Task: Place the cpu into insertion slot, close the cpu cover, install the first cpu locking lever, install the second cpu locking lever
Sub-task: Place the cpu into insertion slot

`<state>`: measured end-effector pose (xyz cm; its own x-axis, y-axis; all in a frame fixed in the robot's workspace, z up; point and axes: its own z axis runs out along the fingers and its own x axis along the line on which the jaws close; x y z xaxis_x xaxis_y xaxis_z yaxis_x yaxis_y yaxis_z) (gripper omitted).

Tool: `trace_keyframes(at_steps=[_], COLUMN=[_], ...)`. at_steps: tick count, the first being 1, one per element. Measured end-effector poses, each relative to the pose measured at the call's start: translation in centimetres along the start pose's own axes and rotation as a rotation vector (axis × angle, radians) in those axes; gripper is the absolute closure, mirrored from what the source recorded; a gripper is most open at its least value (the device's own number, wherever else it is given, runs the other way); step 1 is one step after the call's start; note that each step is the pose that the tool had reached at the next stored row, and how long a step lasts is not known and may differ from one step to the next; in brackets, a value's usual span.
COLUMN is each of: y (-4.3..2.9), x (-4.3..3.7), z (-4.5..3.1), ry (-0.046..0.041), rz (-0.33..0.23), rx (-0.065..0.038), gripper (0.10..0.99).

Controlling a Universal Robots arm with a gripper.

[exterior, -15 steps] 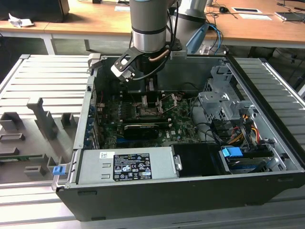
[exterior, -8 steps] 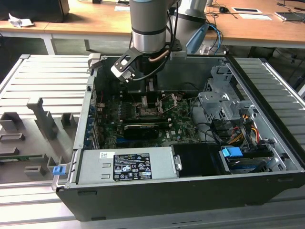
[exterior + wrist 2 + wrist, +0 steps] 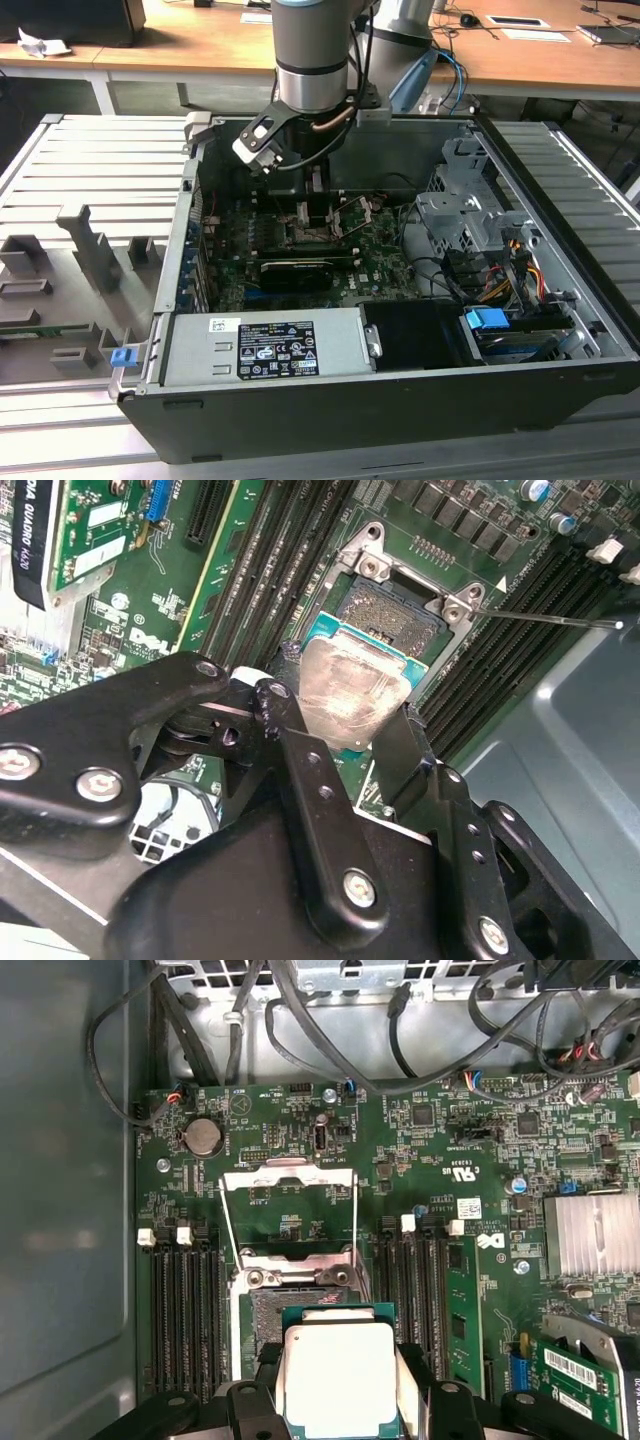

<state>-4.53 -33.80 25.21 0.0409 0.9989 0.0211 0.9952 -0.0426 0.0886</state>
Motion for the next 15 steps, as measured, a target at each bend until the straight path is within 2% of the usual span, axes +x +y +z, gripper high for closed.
trace_keyframes(at_steps=[8, 15], y=[-0.06, -0.25], x=[0.67, 0.68], z=[0.19, 0.60], ry=[-0.0001, 0.0002], rz=[0.000, -0.006], rx=[0.000, 0.000], gripper=[0.557, 0.557])
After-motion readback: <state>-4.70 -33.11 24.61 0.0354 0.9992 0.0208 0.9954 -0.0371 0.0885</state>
